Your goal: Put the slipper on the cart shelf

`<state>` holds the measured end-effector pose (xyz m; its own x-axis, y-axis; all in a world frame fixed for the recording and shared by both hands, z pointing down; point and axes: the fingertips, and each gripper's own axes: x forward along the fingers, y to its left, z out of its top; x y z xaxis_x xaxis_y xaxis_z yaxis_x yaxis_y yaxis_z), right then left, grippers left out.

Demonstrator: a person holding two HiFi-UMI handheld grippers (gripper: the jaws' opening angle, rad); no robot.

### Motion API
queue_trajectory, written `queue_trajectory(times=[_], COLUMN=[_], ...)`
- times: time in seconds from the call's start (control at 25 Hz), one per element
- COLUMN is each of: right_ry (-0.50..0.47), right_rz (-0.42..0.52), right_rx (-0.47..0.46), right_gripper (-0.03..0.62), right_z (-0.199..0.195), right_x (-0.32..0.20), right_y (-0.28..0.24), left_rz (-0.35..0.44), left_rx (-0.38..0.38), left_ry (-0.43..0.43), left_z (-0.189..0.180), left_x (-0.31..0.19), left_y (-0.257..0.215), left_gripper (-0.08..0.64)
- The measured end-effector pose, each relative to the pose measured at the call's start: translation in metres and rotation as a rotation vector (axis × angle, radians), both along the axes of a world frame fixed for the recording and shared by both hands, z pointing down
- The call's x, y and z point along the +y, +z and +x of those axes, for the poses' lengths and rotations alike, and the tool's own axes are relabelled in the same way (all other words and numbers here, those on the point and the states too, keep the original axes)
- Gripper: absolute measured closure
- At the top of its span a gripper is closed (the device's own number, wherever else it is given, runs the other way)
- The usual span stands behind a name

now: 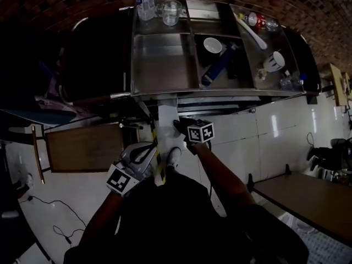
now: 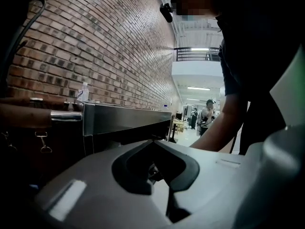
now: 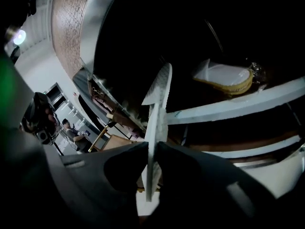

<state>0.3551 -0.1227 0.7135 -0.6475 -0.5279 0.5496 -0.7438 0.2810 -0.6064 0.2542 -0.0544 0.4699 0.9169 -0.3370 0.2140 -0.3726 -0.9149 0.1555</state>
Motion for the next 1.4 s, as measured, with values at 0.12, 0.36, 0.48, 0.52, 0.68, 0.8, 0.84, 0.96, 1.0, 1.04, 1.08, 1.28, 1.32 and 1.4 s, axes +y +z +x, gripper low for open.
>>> queue_trajectory(times=[0.12, 0.36, 0.48, 0.52, 0.68, 0.8, 0.84, 0.96, 1.0, 1.04, 1.08, 1.28, 1.32, 1.4], right_ry=[0.026, 0.060, 0.112, 0.131, 0.196, 0.234, 0.248, 0.291, 0.302, 0.312, 0.322, 0.376, 0.381, 0.390], right_rz=[0.030, 0.122, 0.143, 0.145, 0.155, 0.201, 0.221, 0.284, 0.306, 0.327, 0.343, 0.378, 0.375, 0.361], right_rx=[-0.016, -0.003, -0.069, -0.088, -0.147, -0.161, -0.163, -0.146, -0.128, -0.107, -0.086, 0.000, 0.029, 0.112], right_gripper=[0.532, 0.532, 0.532, 0.532, 0.532, 0.532, 0.532, 0.532, 0.532, 0.532, 0.532, 0.531, 0.529, 0.523], right_z=[0.005, 0.020, 0.026, 0.030, 0.041, 0.046, 0.047, 0.052, 0.054, 0.055, 0.057, 0.064, 0.064, 0.067], right_x=[-0.022, -0.060, -0.078, -0.083, -0.102, -0.117, -0.121, -0.131, -0.133, -0.136, -0.138, -0.150, -0.152, -0.156], right_y=[-0.004, -0.012, -0.018, -0.019, -0.018, -0.024, -0.025, -0.028, -0.028, -0.029, -0.029, -0.028, -0.028, -0.027], left_rz=[-0.004, -0.009, -0.016, -0.021, -0.036, -0.048, -0.050, -0.054, -0.057, -0.059, -0.061, -0.075, -0.080, -0.082], left_rx=[-0.003, -0.011, -0.020, -0.023, -0.034, -0.042, -0.042, -0.047, -0.049, -0.051, -0.053, -0.061, -0.063, -0.067], left_ry=[-0.020, -0.051, -0.058, -0.060, -0.070, -0.081, -0.087, -0.102, -0.108, -0.114, -0.119, -0.138, -0.141, -0.144], left_z=[0.001, 0.005, 0.009, 0.010, 0.016, 0.019, 0.019, 0.018, 0.018, 0.017, 0.016, 0.015, 0.015, 0.015], left_x=[-0.007, -0.020, -0.024, -0.025, -0.027, -0.028, -0.029, -0.031, -0.032, -0.032, -0.033, -0.032, -0.032, -0.032], left_y=[0.001, 0.003, 0.006, 0.007, 0.013, 0.016, 0.017, 0.019, 0.020, 0.022, 0.023, 0.029, 0.030, 0.032], left_gripper=[0.557, 0.557, 0.557, 0.557, 0.557, 0.557, 0.557, 0.557, 0.557, 0.557, 0.557, 0.557, 0.557, 0.557])
